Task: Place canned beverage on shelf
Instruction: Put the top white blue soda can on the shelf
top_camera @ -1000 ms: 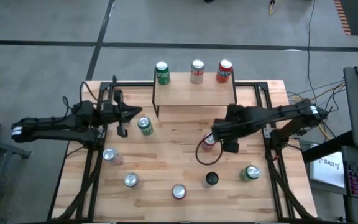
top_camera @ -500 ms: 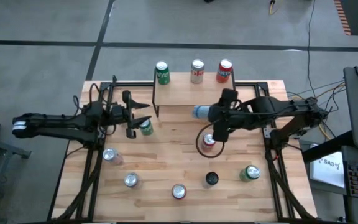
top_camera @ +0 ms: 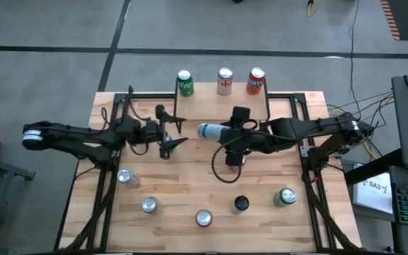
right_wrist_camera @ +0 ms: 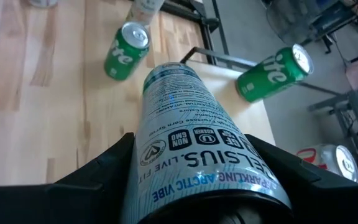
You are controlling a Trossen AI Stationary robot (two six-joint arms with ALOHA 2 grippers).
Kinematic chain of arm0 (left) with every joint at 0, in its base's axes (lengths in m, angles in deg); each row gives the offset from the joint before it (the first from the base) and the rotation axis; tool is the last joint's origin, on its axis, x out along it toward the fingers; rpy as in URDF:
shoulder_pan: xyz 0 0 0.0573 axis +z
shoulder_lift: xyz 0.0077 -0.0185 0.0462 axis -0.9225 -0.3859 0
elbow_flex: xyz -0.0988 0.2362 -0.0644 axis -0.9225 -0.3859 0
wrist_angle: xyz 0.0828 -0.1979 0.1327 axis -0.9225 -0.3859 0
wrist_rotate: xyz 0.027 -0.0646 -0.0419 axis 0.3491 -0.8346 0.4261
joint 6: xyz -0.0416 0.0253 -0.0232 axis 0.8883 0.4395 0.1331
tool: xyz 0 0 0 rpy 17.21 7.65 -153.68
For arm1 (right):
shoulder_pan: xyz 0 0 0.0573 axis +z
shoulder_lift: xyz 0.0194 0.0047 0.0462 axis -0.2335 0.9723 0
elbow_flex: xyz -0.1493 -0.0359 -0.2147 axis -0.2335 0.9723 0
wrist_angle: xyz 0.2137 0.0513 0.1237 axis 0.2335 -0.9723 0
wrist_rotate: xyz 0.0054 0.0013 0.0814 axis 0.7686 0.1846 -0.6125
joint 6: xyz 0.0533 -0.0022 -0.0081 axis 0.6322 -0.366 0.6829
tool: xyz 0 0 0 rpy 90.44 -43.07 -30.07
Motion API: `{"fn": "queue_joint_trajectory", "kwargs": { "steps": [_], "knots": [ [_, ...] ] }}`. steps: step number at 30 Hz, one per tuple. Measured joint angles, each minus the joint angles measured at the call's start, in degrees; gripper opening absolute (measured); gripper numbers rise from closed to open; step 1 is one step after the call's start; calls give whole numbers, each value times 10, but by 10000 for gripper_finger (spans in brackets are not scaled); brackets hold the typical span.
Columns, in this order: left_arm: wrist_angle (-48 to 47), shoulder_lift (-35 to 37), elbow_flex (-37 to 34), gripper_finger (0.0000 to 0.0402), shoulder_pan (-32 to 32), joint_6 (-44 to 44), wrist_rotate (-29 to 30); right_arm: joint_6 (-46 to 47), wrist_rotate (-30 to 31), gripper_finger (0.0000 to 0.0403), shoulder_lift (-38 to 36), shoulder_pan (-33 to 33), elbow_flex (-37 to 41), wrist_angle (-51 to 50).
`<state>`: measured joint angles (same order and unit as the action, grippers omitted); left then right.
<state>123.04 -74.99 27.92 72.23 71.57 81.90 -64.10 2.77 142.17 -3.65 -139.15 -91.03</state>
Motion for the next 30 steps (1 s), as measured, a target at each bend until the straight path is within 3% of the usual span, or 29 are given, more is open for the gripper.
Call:
{"fn": "queue_joint_trajectory", "kwargs": {
  "steps": [7, 19, 22, 30],
  "knots": [
    [-54, -79, 64, 297, 0, -13, 5, 6, 2, 242, 29, -5, -2, -1],
    [-269, -171, 182, 297, 0, -68, 20, -8, -2, 242, 57, -23, -3, -10],
    [-295, -193, 205, 297, 0, -72, 48, -6, -4, 242, 61, -23, -3, 4],
    [-329, -243, 241, 296, 0, -82, 55, 16, -10, 242, 61, -23, -3, 20]
  ]
}}
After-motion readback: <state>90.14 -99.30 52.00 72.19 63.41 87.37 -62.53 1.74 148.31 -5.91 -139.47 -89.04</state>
